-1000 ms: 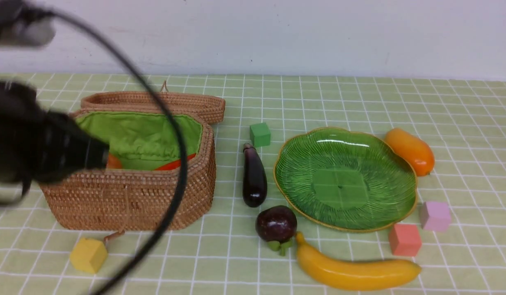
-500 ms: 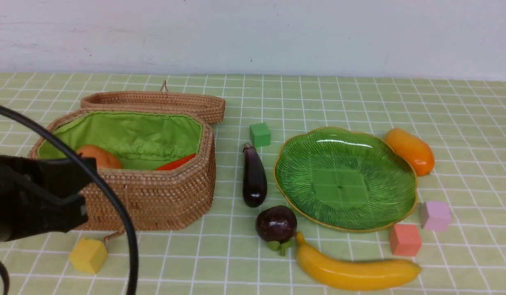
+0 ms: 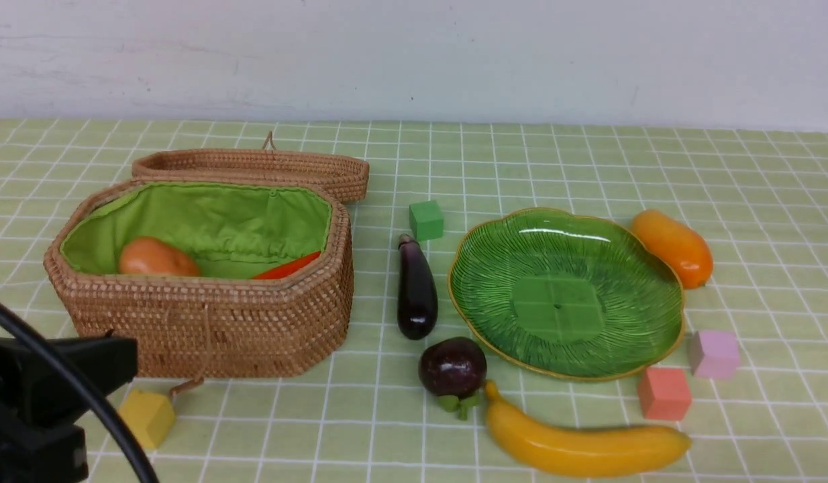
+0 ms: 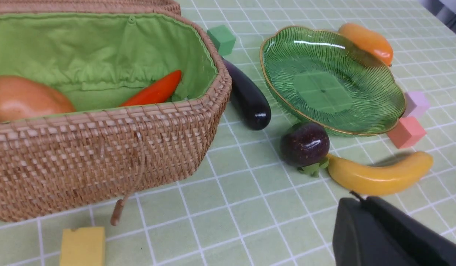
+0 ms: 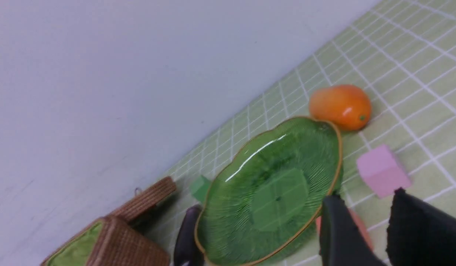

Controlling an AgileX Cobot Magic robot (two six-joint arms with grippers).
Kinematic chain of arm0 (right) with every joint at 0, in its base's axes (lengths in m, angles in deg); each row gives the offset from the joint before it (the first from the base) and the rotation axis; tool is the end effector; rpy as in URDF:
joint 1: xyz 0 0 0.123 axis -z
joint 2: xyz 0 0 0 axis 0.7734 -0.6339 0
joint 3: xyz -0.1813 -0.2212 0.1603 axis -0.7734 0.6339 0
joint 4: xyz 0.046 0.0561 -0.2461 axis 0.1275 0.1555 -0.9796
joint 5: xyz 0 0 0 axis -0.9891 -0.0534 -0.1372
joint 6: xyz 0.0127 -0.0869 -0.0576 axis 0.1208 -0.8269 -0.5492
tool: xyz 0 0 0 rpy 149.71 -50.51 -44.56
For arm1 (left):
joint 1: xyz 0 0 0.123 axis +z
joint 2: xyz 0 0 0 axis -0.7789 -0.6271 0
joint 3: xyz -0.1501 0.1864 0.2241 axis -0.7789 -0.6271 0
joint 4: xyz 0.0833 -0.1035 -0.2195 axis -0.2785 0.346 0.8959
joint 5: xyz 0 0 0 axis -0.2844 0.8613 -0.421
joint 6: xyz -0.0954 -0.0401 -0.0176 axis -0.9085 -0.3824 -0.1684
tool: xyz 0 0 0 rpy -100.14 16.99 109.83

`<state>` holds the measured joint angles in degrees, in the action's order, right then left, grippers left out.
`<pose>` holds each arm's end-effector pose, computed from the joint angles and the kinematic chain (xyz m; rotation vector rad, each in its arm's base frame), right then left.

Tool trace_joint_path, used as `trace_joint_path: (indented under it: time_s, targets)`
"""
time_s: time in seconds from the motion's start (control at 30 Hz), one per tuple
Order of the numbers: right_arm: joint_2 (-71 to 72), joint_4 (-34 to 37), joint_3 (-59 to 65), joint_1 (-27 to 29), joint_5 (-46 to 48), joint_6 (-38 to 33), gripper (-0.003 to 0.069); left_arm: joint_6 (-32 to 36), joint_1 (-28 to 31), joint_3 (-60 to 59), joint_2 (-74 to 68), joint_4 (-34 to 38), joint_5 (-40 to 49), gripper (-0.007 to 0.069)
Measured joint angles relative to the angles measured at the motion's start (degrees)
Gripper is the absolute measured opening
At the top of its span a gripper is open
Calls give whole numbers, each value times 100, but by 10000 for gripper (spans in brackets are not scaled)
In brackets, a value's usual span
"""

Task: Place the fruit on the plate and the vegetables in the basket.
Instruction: Use the right arm to grab a banana and put it into the right plate

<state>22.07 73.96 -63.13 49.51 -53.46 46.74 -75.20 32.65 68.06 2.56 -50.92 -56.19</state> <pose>0.0301 0.0113 0.2102 0.5501 1.5765 0.7003 0.0854 -0.0493 0.3476 0.2579 1.9923 -0.5154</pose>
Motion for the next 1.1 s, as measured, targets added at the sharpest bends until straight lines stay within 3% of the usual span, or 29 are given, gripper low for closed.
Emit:
trace_joint_path:
  time_s: [0.1,0.13,0.33,0.47,0.63,0.83,0.87,1.0,1.1]
  targets:
    - [-724,-57,-845,-187,956,-542,129,50,0,0,-13,0,-14,-13]
    - [-1441,-180,-1598,-352,1722,-1200,89,56,0,0,-26,-6,-20,-13]
    - [-4425,-508,-3794,-594,4426,-2940,29,58,0,0,-44,-11,-1,-13]
    - [-5654,-513,-4617,-747,4990,-3432,18,63,0,0,-44,-17,-1,-13]
    - [-7152,-914,-5582,-1708,5235,-4282,28,63,0,0,-44,-17,171,-13]
    - [-8266,-1617,-5999,-2439,5213,-5069,178,76,0,0,-44,-17,234,-13]
    - [-8513,-1685,-6026,-2511,5144,-5258,266,82,0,0,-44,-17,234,-13]
    - [-9057,-1727,-6032,-2551,4682,-5841,500,82,0,0,-44,-17,234,-13]
    - [-9348,-1727,-6032,-2551,4249,-6366,608,82,0,0,-44,-17,234,-13]
